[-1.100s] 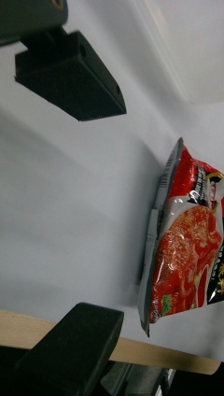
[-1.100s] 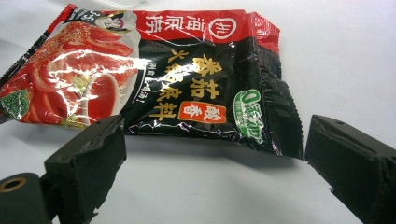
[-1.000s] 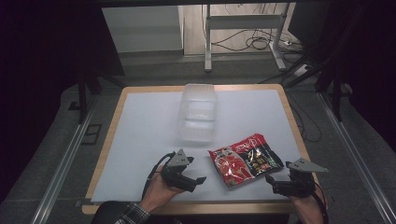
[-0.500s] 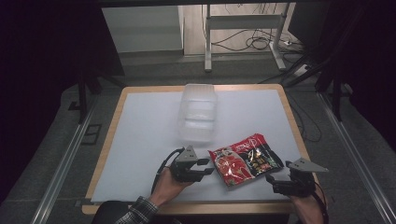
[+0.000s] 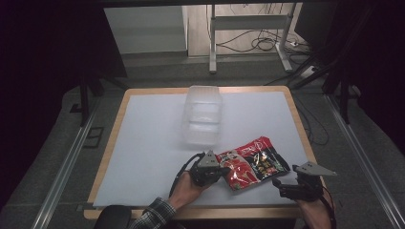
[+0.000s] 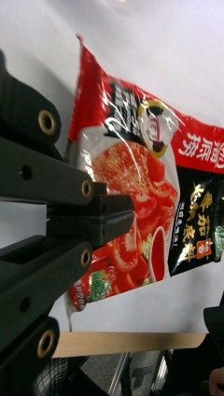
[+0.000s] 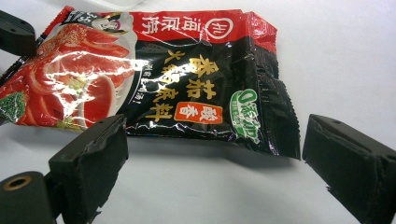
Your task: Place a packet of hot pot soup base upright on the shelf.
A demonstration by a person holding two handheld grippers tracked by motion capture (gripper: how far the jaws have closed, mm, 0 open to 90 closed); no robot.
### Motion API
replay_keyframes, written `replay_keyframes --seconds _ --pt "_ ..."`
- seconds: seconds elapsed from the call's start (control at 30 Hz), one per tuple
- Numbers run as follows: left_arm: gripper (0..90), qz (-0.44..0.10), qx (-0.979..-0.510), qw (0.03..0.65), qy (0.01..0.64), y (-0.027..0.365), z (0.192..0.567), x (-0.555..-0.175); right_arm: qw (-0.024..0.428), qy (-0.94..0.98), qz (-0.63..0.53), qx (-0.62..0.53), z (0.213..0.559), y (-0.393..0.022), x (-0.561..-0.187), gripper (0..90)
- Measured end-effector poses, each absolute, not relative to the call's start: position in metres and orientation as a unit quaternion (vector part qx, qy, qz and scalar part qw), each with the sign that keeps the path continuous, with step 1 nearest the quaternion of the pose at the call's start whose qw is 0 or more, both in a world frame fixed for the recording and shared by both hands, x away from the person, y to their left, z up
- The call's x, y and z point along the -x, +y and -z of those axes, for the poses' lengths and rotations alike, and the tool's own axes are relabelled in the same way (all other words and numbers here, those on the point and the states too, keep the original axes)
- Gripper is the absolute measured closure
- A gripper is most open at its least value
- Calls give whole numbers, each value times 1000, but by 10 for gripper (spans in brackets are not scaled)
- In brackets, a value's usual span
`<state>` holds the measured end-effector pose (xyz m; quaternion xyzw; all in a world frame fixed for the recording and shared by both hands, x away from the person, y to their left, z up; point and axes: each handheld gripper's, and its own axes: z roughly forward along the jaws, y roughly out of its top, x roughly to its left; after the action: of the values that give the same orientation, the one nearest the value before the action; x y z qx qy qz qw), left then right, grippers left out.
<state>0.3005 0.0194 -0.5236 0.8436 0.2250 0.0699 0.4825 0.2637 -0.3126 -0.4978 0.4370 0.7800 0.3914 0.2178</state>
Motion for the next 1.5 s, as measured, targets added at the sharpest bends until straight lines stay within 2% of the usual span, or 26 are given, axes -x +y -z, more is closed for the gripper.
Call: replay_keyframes --seconds 0.23,0.57,1.27,1.5 --pt "900 -77 -849 473 222 16 532 -300 218 780 -391 -436 497 -313 -263 72" --pt "900 -102 -853 467 211 16 538 -293 196 790 -377 -441 498 -318 -262 55" --pt "900 -93 -865 443 216 21 538 -290 180 790 -417 -412 486 -293 -261 36" --pt "900 -92 -867 439 219 22 539 -289 143 773 -461 -411 477 -274 -276 43"
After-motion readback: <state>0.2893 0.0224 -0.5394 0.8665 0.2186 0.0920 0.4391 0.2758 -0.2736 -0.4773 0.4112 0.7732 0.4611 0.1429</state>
